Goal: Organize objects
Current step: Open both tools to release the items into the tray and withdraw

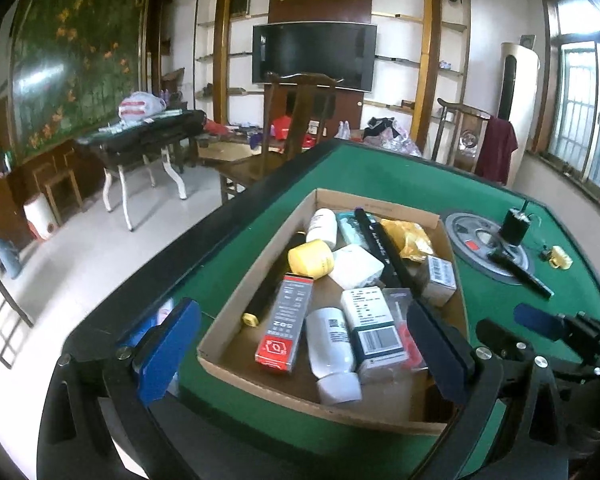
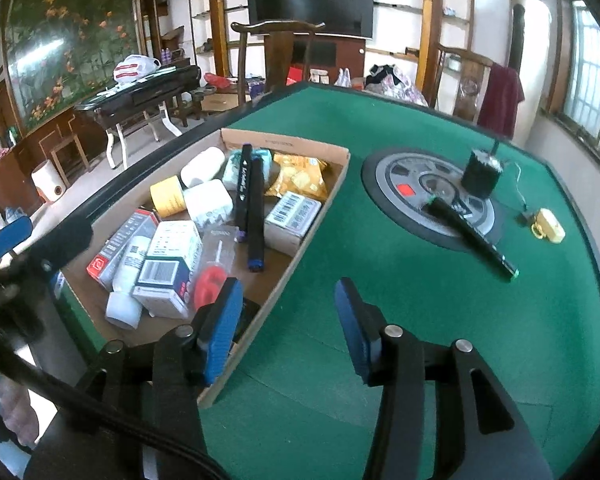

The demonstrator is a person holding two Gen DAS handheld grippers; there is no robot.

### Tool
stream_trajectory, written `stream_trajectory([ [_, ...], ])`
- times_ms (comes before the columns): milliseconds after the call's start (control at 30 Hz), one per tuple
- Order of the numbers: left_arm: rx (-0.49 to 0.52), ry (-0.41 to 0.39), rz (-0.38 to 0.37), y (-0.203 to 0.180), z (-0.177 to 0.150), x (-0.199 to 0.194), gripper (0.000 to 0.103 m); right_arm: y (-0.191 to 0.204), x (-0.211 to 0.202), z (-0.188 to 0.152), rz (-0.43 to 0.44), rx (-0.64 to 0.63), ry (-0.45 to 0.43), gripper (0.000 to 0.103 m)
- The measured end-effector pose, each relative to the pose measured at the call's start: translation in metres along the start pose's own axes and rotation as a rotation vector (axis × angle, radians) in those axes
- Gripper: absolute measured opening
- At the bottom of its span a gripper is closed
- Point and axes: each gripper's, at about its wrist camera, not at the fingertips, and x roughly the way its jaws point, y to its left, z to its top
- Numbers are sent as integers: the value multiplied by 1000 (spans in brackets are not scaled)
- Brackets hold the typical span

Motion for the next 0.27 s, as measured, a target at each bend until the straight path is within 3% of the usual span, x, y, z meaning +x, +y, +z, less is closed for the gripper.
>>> stream_trajectory([
  [267, -9, 1, 50, 4, 2, -2, 101, 19, -3, 6, -8, -59, -20, 47],
])
